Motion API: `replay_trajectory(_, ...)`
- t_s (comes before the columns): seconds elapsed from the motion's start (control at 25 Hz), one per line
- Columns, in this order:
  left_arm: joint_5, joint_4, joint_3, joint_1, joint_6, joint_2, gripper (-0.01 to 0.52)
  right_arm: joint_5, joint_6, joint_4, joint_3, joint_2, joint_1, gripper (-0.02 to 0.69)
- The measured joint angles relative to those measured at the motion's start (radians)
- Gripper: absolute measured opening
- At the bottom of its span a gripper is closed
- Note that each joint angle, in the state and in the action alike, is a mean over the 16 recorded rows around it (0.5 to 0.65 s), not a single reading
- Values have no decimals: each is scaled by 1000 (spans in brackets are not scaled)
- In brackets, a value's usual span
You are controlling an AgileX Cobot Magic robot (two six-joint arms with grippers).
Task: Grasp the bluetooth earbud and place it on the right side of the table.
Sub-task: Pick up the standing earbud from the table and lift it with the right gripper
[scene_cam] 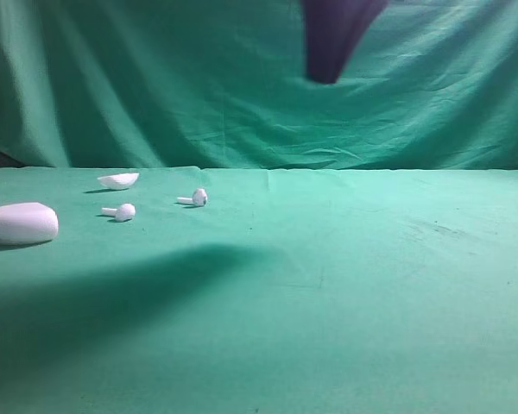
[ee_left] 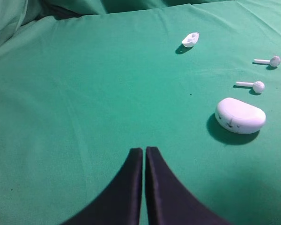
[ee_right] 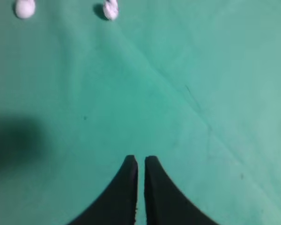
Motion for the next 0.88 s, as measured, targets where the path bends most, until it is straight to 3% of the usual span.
replay_trajectory(0.48,0,0,0,0,0,0,0,102,29,0,-512,446,109,210)
replay_trajectory(0.68,0,0,0,0,0,0,0,118,72,-4,-624,552,120,287)
replay_trajectory(0.88,0,0,0,0,0,0,0,120,99,-6,-669,609,117,315)
